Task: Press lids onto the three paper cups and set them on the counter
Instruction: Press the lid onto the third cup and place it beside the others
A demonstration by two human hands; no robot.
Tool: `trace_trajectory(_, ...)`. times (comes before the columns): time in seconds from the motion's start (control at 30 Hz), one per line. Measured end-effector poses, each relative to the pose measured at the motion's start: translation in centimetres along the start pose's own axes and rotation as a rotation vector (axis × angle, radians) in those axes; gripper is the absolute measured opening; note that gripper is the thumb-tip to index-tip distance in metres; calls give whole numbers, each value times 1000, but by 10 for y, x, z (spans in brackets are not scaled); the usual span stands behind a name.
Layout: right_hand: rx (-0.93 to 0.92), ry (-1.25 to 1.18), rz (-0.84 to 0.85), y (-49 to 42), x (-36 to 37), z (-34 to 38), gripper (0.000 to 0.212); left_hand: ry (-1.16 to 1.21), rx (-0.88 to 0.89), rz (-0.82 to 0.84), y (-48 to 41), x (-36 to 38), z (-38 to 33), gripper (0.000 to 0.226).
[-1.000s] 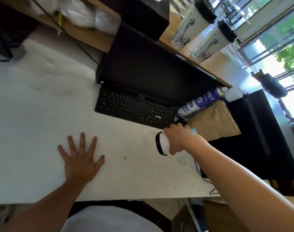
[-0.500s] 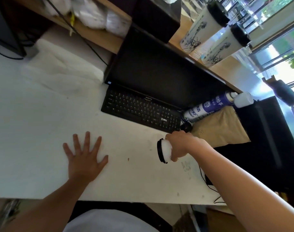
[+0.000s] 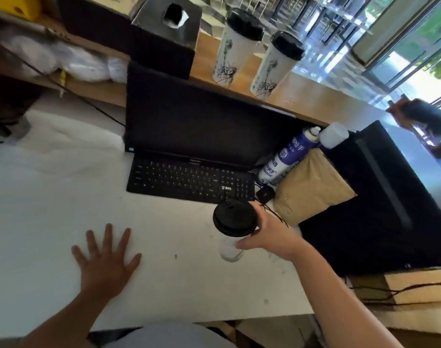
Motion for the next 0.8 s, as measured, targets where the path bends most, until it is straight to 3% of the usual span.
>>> trace_trajectory(0.1, -7, -178, 41, 4, -4, -23, 74, -71, -10, 101, -6, -4, 4, 93)
trace_trajectory(0.23, -47, -342, 114, 1, -22, -37, 76, -70, 10, 221, -19, -29, -4, 73)
trace_trajectory(0.3, -71, -435, 159, 0, -32, -41, 75, 92, 21, 265, -25, -61, -25, 58)
trace_trajectory(0.4, -98, -561, 193, -2, -48, -44, 68, 633, 57, 387, -29, -120, -76, 36)
trace_trajectory(0.47, -116, -603, 233, -4, -59, -44, 64, 948, 184, 552, -22, -162, -119, 42)
trace_trajectory(0.57, -121, -645, 305, -5, -74, -42, 63, 1107, 521, 723, -11, -215, -178, 58)
trace_trajectory(0.63, -137, -670, 372, -5, -83, -41, 60, 1169, 690, 799, -5, -233, -204, 57)
trace_trajectory(0.7, -158, -679, 419, -4, -91, -39, 59, 1245, 769, 826, 2, -244, -220, 53)
trace_trajectory(0.8, -194, -721, 447, -5, -104, -37, 61, 1318, 745, 801, 7, -253, -234, 55)
Point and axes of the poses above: each hand's wrist, its own y-axis away from the middle knuckle, its own x-axis out of the palm, z = x × y, the point moved 3 cm from there along -y, towards the middle knuckle, and after that the axes turned 12 degrees about -y, right-handed, at the moved point
